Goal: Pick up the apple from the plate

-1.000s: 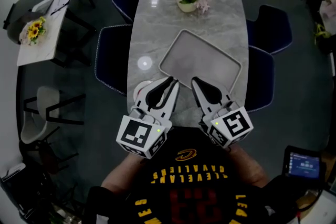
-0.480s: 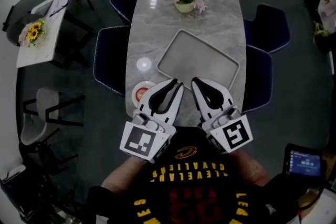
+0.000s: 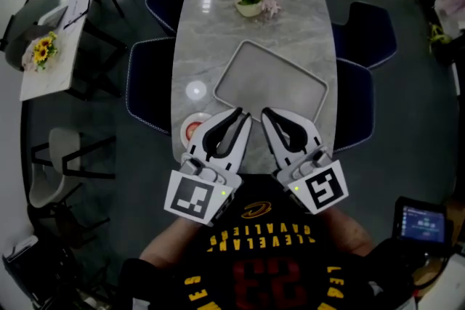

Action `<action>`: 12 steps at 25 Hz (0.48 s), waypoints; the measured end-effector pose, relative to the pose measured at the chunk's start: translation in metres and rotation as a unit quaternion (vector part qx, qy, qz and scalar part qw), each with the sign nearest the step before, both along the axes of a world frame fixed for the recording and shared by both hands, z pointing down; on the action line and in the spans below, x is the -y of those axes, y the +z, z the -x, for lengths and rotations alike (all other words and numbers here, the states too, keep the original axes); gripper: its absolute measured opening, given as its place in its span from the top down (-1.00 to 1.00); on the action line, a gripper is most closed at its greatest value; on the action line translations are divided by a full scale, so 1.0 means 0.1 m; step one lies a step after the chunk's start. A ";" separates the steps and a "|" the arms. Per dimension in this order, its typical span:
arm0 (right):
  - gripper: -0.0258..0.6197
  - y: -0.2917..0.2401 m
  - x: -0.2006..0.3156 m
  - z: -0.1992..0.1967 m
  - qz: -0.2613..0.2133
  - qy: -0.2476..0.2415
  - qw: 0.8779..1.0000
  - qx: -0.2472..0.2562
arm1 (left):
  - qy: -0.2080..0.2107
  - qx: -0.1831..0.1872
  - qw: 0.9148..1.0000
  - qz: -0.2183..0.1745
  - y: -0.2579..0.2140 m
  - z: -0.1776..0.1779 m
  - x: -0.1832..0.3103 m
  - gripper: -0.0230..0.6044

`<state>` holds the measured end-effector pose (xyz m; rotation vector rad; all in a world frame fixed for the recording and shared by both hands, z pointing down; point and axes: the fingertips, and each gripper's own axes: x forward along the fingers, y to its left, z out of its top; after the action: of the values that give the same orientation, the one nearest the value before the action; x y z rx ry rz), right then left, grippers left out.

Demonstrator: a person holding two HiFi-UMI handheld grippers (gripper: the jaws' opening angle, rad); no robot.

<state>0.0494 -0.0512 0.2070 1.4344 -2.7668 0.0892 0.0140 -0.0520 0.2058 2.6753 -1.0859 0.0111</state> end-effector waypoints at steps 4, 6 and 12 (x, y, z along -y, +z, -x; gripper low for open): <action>0.90 0.04 0.02 -0.01 0.006 0.002 1.000 0.002 | 0.003 0.002 1.000 0.002 0.03 -0.01 0.01 0.75; 0.90 0.06 0.02 -0.02 0.010 0.005 1.000 0.004 | 0.005 0.002 1.000 0.005 0.06 -0.02 0.02 0.75; 0.90 0.08 -0.05 0.05 0.015 0.013 1.000 0.003 | 0.009 0.000 1.000 0.005 0.06 0.05 -0.05 0.75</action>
<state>0.0448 -0.0462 0.2148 1.4661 -2.7394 0.1357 0.0088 -0.0471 0.2117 2.6756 -1.0583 0.0196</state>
